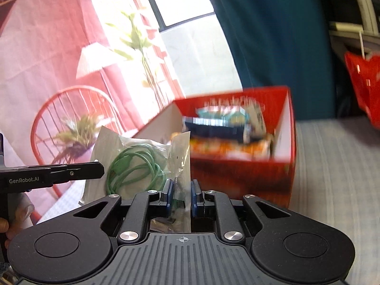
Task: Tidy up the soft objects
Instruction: 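Lower the green-cable bag into the box and open both grippers, then press the cable bag down into the box with both grippers, then withdraw, then move both grippers down to the grey knit cloth beside the box, then close both grippers on the grey knit cloth and lift it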
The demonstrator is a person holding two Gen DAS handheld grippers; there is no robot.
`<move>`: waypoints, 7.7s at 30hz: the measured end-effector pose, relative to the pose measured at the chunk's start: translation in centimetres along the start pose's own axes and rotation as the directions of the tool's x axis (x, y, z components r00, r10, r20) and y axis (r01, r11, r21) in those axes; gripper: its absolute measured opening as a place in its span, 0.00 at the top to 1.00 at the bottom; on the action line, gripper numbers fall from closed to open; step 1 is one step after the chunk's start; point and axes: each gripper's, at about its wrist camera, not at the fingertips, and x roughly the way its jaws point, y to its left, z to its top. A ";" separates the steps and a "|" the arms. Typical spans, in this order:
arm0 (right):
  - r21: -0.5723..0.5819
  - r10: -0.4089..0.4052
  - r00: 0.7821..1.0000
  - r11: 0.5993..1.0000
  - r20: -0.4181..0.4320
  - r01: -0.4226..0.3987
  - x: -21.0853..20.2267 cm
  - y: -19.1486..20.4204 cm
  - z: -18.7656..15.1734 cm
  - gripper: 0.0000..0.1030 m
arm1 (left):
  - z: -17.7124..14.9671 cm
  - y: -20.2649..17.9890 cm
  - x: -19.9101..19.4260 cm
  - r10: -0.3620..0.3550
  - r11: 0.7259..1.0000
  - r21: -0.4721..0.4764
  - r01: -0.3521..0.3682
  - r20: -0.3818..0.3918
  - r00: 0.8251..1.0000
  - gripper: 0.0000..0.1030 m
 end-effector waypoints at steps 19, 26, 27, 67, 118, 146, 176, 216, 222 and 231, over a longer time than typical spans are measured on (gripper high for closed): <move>-0.018 -0.122 0.980 0.992 -0.155 0.121 11.7 -4.8 7.8 0.87 | 6.8 5.0 12.8 0.015 0.990 -0.134 -0.043 -0.204 0.979 0.99; -0.012 -0.165 0.954 0.986 -0.249 0.167 15.1 -5.8 6.8 0.87 | 5.6 5.2 16.5 0.068 0.992 -0.083 -0.099 -0.319 0.945 0.99; -0.016 -0.167 0.949 0.986 -0.266 0.169 15.5 -5.8 6.9 0.87 | 5.5 5.3 16.8 0.068 0.992 -0.083 -0.100 -0.332 0.941 0.99; 0.000 -0.205 0.965 0.978 -0.161 0.208 13.0 -2.1 7.0 0.57 | 5.7 5.0 12.7 -0.078 0.994 -0.098 0.050 -0.306 0.949 0.15; 0.007 -0.236 0.914 0.968 -0.330 0.253 18.9 -3.1 5.7 0.86 | 8.0 10.1 12.7 -0.023 0.982 -0.184 -0.054 -0.389 0.921 0.23; -0.105 -0.213 0.958 0.975 -0.193 0.195 4.6 0.9 3.4 0.42 | -0.7 2.2 1.7 0.219 0.974 0.007 -0.228 -0.318 0.923 0.16; -0.142 -0.296 0.915 0.953 -0.274 0.266 5.2 0.5 -10.2 0.40 | -11.4 4.9 4.1 0.369 0.914 0.028 -0.406 -0.476 0.798 0.04; -0.040 -0.240 0.942 0.971 -0.235 0.238 5.5 0.7 -11.3 0.00 | -12.0 4.6 3.9 0.363 0.918 0.022 -0.397 -0.453 0.814 0.00; -0.046 -0.234 0.932 0.972 -0.278 0.231 5.6 0.7 -10.5 0.00 | -11.9 5.0 2.6 0.342 0.916 -0.040 -0.400 -0.445 0.828 0.08; 0.011 -0.294 0.939 0.954 -0.179 0.300 3.1 -0.4 -9.9 0.19 | -11.2 5.4 0.3 0.295 0.918 -0.137 -0.371 -0.386 0.874 0.40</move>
